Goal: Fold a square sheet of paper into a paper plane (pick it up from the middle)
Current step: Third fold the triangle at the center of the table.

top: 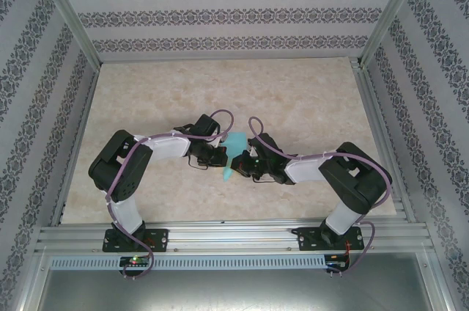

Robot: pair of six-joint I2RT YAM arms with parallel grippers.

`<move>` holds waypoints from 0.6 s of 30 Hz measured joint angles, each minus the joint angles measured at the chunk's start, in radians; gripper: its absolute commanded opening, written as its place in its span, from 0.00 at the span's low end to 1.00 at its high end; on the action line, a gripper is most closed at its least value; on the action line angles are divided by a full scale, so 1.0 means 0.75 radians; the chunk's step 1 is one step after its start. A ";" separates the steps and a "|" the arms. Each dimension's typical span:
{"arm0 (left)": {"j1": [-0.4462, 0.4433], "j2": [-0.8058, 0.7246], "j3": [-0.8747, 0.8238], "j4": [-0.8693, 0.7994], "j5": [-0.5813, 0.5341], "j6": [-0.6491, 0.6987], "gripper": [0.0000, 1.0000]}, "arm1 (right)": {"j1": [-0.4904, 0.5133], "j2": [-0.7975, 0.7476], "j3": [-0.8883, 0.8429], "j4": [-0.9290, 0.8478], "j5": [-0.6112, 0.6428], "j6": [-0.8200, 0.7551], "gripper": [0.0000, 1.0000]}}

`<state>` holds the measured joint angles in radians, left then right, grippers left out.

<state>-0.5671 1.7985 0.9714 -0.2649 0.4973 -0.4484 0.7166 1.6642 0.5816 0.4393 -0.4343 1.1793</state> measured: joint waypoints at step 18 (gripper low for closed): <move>0.000 0.007 0.010 -0.007 0.006 0.005 0.08 | -0.009 0.073 -0.014 0.044 -0.020 -0.005 0.08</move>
<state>-0.5671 1.8038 0.9787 -0.2699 0.5018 -0.4450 0.7101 1.7191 0.5709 0.4725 -0.4492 1.1755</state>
